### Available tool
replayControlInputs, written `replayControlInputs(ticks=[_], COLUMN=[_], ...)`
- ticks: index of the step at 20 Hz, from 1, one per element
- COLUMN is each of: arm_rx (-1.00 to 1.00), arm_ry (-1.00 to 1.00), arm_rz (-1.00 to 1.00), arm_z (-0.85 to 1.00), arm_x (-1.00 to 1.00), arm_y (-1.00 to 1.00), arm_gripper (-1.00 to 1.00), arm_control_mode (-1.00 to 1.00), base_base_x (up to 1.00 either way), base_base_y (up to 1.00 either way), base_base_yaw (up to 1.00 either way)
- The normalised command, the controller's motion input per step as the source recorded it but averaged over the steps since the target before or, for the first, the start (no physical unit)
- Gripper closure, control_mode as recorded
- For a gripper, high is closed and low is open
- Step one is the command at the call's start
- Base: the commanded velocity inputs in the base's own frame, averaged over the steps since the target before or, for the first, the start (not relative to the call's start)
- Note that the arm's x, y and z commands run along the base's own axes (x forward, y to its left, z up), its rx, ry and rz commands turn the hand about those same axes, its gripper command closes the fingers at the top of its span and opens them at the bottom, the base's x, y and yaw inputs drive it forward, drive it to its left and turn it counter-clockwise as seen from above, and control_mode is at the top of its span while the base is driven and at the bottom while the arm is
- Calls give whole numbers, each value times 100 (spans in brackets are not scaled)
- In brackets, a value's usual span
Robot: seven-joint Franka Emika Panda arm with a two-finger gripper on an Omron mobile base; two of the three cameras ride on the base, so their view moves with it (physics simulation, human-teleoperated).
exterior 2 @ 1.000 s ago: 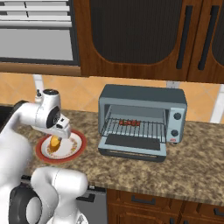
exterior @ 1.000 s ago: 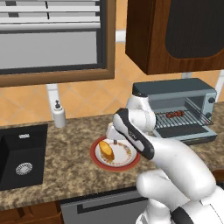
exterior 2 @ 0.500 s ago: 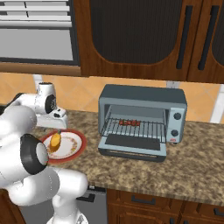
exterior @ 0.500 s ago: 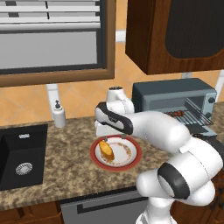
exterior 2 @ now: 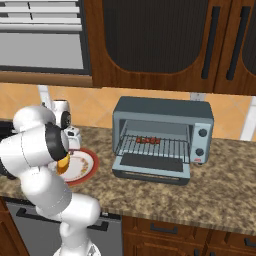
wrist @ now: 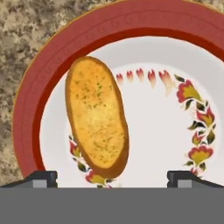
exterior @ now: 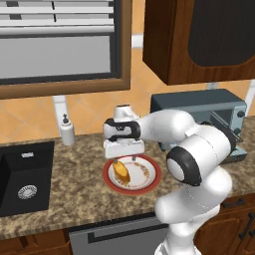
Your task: Pick up the kebab skewer and baguette bread, and place them inside the toaster oven. Close the toaster oven door and start by setting the timer.
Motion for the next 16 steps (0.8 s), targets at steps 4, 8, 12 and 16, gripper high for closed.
replayControlInputs(ticks=[4,8,12,16], arm_rx=[0,0,0,0], arm_ry=[0,0,0,0], arm_rz=[3,1,0,0], arm_z=[-55,-48,-26,-16], arm_x=[15,6,0,0], arm_y=[6,8,4,1], arm_gripper=[-100,-100,-100,-100], arm_control_mode=[-100,-100,-100,-100], base_base_x=[0,0,0,0], base_base_y=[0,0,0,0], base_base_yaw=[0,0,0,0])
